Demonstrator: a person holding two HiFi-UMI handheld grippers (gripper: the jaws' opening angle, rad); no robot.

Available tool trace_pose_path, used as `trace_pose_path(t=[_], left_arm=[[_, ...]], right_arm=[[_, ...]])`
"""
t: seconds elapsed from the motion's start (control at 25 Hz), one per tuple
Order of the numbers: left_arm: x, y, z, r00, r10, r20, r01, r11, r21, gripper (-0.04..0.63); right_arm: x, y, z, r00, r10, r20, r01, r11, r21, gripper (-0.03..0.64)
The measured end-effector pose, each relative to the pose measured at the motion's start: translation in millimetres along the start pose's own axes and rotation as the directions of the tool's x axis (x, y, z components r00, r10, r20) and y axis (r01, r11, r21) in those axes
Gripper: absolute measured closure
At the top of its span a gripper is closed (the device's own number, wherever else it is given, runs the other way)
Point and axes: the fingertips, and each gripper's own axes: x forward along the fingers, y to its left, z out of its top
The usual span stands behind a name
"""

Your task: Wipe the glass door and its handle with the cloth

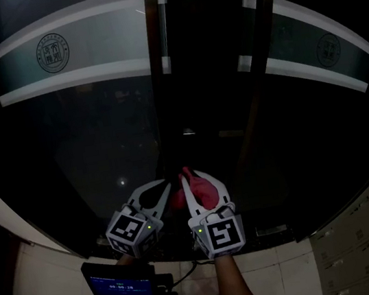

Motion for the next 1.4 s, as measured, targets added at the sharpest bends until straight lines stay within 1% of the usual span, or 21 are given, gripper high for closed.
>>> trace_pose_path(t=[0.28, 0.36, 0.44, 0.48, 0.52, 0.6, 0.68, 0.8, 0.92, 1.0, 1.08, 1.16, 1.24, 1.32, 1.4], left_arm=[[0, 1, -1, 1.000, 0.001, -0.002, -0.001, 1.000, 0.009, 0.592], [3, 7, 4, 1.000, 0.007, -0.007, -0.006, 1.000, 0.020, 0.592], [8, 17, 20, 1.000, 0.010, 0.013, -0.010, 1.000, 0.029, 0.592], [10, 24, 31, 0.999, 0.013, 0.035, -0.014, 0.999, 0.030, 0.592], [13, 29, 42, 0.998, 0.018, 0.058, -0.020, 0.999, 0.033, 0.592], [18, 40, 61, 0.996, 0.026, 0.089, -0.030, 0.999, 0.042, 0.592], [24, 47, 68, 0.995, 0.031, 0.094, -0.036, 0.998, 0.045, 0.592], [24, 42, 64, 0.996, 0.026, 0.091, -0.033, 0.997, 0.076, 0.592], [15, 45, 44, 0.992, 0.078, 0.101, -0.088, 0.991, 0.105, 0.592], [11, 50, 24, 0.991, 0.110, 0.082, -0.117, 0.989, 0.091, 0.592], [7, 52, 4, 0.991, 0.124, 0.054, -0.128, 0.989, 0.073, 0.592], [3, 52, -12, 0.991, 0.131, 0.030, -0.133, 0.989, 0.068, 0.592], [0, 52, -23, 0.990, 0.141, 0.012, -0.141, 0.987, 0.070, 0.592], [-2, 53, -38, 0.988, 0.152, -0.015, -0.151, 0.986, 0.066, 0.592], [-6, 56, -54, 0.986, 0.158, -0.042, -0.156, 0.986, 0.060, 0.592]], right_arm=[[2, 0, -2, 1.000, 0.004, -0.015, -0.004, 1.000, 0.006, 0.561], [12, -4, 8, 1.000, 0.007, -0.005, -0.007, 1.000, -0.005, 0.561], [29, -15, 32, 0.998, 0.004, 0.055, -0.002, 0.999, -0.033, 0.561], [40, -21, 45, 0.996, 0.007, 0.093, -0.002, 0.999, -0.051, 0.561], [52, -25, 56, 0.994, 0.015, 0.110, -0.009, 0.998, -0.063, 0.561], [77, -32, 65, 0.995, 0.033, 0.099, -0.027, 0.998, -0.059, 0.561], [100, -42, 63, 0.995, 0.027, 0.097, -0.023, 0.999, -0.046, 0.561], [109, -43, 44, 0.997, 0.003, 0.074, -0.001, 1.000, -0.027, 0.561], [100, -30, 18, 0.997, -0.011, 0.073, 0.012, 1.000, -0.013, 0.561], [93, -20, -1, 0.997, -0.018, 0.078, 0.019, 1.000, -0.009, 0.561], [83, -13, -23, 0.998, -0.028, 0.051, 0.029, 1.000, -0.010, 0.561], [74, -7, -47, 0.999, -0.041, 0.002, 0.041, 0.999, 0.022, 0.561], [67, 0, -70, 0.999, -0.047, -0.020, 0.048, 0.997, 0.068, 0.561], [63, 9, -90, 0.998, -0.044, -0.035, 0.048, 0.994, 0.097, 0.561], [60, 19, -111, 0.997, -0.032, -0.075, 0.041, 0.992, 0.116, 0.561]])
